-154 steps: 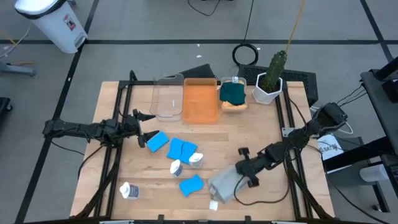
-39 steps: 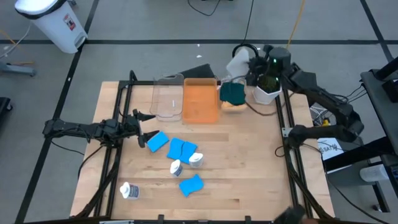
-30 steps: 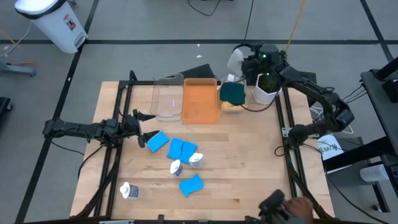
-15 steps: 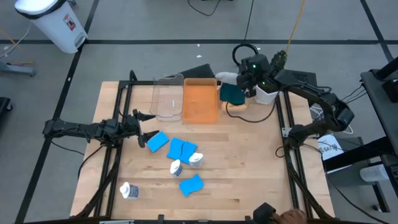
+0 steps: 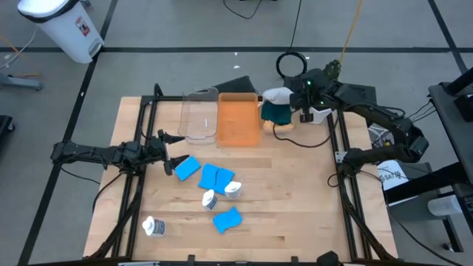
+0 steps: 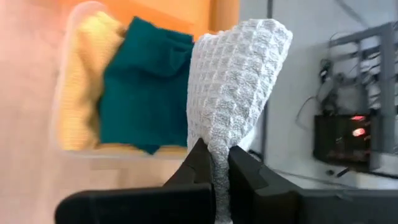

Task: Pick & Place Kitchen Items
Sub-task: Put the gray microfiber cloth into the white bin

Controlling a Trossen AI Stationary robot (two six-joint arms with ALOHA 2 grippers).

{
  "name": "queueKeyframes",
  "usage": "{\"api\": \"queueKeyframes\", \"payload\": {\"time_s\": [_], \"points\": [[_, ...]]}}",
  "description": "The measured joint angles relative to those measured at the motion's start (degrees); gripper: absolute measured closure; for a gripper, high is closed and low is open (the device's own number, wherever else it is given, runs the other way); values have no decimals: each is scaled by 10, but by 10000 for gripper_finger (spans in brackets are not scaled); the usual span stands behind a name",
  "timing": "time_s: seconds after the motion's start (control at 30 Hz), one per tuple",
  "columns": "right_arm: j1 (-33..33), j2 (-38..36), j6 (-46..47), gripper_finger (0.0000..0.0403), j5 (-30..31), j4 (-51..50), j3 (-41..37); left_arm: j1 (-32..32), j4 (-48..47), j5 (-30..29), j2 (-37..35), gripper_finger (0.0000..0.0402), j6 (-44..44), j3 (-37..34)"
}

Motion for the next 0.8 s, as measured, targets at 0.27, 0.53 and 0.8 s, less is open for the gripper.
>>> {"api": "queueKeyframes", "payload": {"time_s": [0.27,0.53,0.8], "points": [[1,1,21,403,-58,18,-49,0,0,0,0,7,0,0],[4,1,24,403,-59,133,-162,0,0,0,0,7,0,0],[45,1,38,401,-57,187,-214,0,0,0,0,7,0,0]]}}
